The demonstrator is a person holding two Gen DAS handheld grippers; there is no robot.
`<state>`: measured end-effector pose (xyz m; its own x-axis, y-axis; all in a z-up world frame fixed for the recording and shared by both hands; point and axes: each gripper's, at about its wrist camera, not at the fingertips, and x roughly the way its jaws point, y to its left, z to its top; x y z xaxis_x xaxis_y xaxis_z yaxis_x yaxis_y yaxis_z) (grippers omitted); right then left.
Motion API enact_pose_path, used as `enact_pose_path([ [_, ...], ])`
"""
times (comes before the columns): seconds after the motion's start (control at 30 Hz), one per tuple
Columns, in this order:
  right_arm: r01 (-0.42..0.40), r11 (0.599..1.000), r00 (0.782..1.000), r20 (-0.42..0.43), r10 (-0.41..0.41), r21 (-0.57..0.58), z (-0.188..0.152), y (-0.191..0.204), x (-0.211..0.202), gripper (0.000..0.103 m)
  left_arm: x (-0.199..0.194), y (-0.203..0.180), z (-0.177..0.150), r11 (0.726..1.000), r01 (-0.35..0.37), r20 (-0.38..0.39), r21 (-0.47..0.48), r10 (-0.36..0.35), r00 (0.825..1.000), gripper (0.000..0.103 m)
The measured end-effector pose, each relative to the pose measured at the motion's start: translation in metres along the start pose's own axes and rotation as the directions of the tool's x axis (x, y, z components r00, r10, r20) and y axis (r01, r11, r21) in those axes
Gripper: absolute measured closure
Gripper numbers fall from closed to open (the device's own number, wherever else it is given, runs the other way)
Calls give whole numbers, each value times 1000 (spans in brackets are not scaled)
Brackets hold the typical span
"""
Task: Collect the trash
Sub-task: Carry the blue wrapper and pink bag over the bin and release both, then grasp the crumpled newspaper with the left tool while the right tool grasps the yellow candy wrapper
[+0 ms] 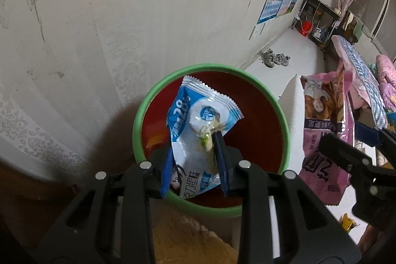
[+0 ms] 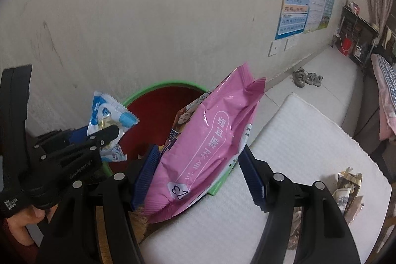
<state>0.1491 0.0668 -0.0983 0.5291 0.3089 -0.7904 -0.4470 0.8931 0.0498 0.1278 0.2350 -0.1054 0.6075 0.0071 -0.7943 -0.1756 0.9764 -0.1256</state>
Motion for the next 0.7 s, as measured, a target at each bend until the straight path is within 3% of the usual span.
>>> enact_pose_path([
  [0.4,-16,999,1000,-20,15,-38,3,6,15,40,15,5,6,1000,-1,-27,-12,0,1000,75],
  [0.47,-20,999,1000,-11,19,-37,5,6,15,39,16,5,6,1000,-8,-27,-13,8,1000,67],
  [0.53,-17,999,1000,2,17,-36,7,7,13,35,18,5,7,1000,-24,-28,-11,23,999,33],
  [0.7,-24,1000,1000,18,24,-11,6,1,4,31,14,6,5,1000,-25,-13,-11,25,1000,31],
])
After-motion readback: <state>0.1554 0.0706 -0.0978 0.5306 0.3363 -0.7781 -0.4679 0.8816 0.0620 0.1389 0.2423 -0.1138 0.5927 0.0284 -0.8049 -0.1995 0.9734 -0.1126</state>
